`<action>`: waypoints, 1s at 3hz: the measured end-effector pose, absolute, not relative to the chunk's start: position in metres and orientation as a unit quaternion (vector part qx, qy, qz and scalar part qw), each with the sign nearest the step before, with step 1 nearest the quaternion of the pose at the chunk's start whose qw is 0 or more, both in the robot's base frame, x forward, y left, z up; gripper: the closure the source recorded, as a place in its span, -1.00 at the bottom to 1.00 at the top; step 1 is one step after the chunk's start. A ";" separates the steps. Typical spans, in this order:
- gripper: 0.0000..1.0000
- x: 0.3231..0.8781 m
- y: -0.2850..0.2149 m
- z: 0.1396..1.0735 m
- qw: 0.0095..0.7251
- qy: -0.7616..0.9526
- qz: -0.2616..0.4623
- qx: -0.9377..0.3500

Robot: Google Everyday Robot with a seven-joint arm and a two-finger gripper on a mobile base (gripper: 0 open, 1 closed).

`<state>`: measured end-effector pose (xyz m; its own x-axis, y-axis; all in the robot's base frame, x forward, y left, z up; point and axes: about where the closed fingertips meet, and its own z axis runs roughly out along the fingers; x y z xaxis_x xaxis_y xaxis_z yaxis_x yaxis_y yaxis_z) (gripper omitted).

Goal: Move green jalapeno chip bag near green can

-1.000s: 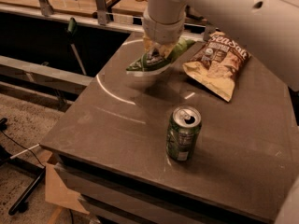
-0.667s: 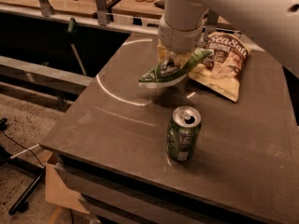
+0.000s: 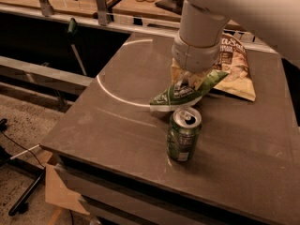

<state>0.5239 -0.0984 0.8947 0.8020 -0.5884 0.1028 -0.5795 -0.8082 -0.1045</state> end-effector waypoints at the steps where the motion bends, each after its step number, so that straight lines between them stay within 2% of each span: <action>1: 0.19 0.518 -0.094 0.888 0.026 0.302 -0.046 -0.952; 3: -0.76 0.537 -0.077 0.881 0.017 0.284 -0.036 -0.958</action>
Offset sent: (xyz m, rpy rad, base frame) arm -0.0002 0.0229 -0.0164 -0.0144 0.1182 0.0619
